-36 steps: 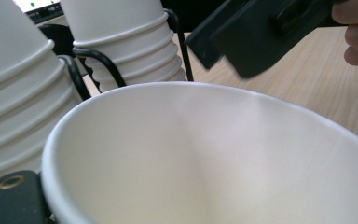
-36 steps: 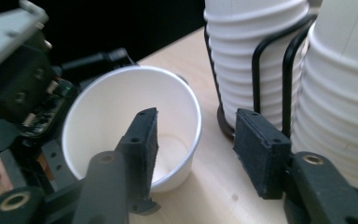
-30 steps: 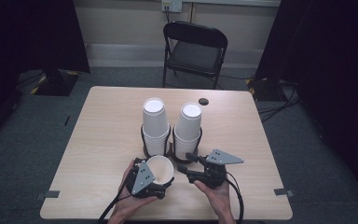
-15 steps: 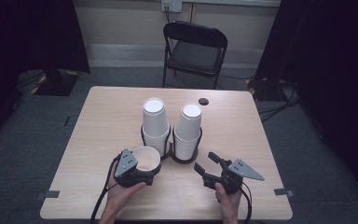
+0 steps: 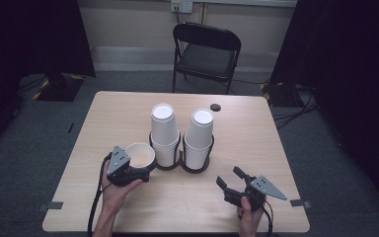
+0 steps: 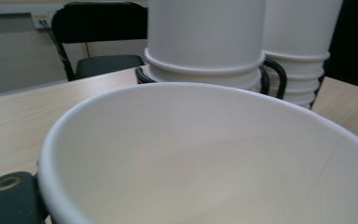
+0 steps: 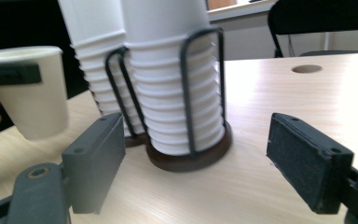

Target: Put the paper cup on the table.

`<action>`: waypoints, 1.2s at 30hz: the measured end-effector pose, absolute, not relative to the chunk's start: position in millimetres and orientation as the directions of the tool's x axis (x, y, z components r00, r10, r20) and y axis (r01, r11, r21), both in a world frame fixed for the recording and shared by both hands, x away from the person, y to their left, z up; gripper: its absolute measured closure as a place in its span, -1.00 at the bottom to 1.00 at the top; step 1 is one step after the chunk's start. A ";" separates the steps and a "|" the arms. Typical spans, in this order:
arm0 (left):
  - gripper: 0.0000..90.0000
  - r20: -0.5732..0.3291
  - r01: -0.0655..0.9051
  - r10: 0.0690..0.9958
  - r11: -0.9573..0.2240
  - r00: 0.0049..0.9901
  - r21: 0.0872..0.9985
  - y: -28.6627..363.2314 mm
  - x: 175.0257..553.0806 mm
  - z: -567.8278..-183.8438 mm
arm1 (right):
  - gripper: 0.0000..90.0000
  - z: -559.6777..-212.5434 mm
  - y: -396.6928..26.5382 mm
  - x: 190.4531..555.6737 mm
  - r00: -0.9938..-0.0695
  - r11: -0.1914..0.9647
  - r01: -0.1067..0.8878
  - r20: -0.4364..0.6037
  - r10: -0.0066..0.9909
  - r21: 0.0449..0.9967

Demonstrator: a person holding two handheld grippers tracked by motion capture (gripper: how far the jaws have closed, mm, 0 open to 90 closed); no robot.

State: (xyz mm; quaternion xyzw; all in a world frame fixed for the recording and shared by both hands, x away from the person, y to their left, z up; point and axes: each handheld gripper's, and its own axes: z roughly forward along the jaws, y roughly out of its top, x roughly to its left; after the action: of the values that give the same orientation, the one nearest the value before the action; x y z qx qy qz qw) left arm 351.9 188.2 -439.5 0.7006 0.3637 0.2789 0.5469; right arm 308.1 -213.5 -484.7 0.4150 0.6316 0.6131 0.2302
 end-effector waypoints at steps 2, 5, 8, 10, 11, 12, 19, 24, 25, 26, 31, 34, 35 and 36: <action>-0.80 -0.013 0.206 0.822 -0.128 0.569 0.970 195.5 355.1 -437.3 | -0.58 -491.0 -217.0 308.5 -0.529 -0.092 0.247 0.214 0.821 0.965; -0.80 -0.016 0.211 0.834 -0.121 0.551 0.970 203.4 358.8 -435.5 | -0.58 -495.9 -219.0 309.3 -0.520 -0.091 0.256 0.217 0.826 0.962; -0.81 -0.021 0.215 0.841 -0.114 0.541 0.970 209.2 365.4 -434.9 | -0.58 -495.8 -218.0 309.0 -0.513 -0.081 0.249 0.202 0.834 0.965; -0.81 -0.024 0.214 0.844 -0.109 0.536 0.971 212.4 371.1 -435.4 | -0.58 -496.4 -215.8 309.4 -0.510 -0.073 0.248 0.194 0.838 0.966; -0.81 -0.028 0.212 0.847 -0.100 0.531 0.972 214.0 373.7 -435.9 | -0.59 -496.5 -214.9 309.5 -0.510 -0.070 0.248 0.191 0.839 0.966; -0.81 -0.028 0.212 0.847 -0.100 0.531 0.972 214.0 373.7 -435.9 | -0.58 -496.4 -214.5 309.3 -0.511 -0.063 0.246 0.185 0.840 0.967; -0.82 -0.042 0.230 0.855 -0.091 0.517 0.969 218.1 388.2 -443.3 | -0.59 -496.7 -215.0 308.3 -0.512 -0.068 0.238 0.185 0.839 0.969; -0.83 -0.061 0.245 0.869 -0.071 0.490 0.967 221.0 397.0 -446.6 | -0.59 -496.7 -215.0 308.2 -0.513 -0.068 0.238 0.185 0.838 0.969; -0.83 -0.067 0.250 0.873 -0.064 0.484 0.966 222.8 399.7 -447.1 | -0.59 -496.7 -215.2 308.1 -0.515 -0.069 0.239 0.187 0.837 0.968; -0.83 -0.067 0.250 0.873 -0.064 0.484 0.966 222.8 399.7 -447.1 | -0.59 -496.8 -215.2 308.2 -0.515 -0.069 0.240 0.188 0.836 0.968; -0.84 -0.078 0.250 0.885 -0.045 0.459 0.967 227.8 420.4 -454.5 | -0.59 -496.6 -214.6 308.6 -0.516 -0.065 0.244 0.186 0.836 0.968; -0.84 -0.093 0.267 0.887 -0.035 0.452 0.963 227.4 429.1 -459.5 | -0.59 -496.6 -214.7 308.6 -0.518 -0.066 0.244 0.188 0.835 0.967; -0.84 -0.088 0.270 0.891 -0.041 0.445 0.962 225.8 431.1 -460.5 | -0.59 -496.6 -214.6 308.6 -0.519 -0.064 0.244 0.186 0.834 0.968; -0.84 -0.074 0.265 0.893 -0.051 0.443 0.963 223.7 432.9 -461.3 | -0.59 -496.5 -214.5 308.7 -0.521 -0.061 0.246 0.185 0.833 0.967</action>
State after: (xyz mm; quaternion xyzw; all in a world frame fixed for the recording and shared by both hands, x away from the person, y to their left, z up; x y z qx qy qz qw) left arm 432.9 223.7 -461.3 0.6620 0.4373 0.2954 0.5322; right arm 308.7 -214.5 -496.5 0.4220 0.6390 0.5936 0.2474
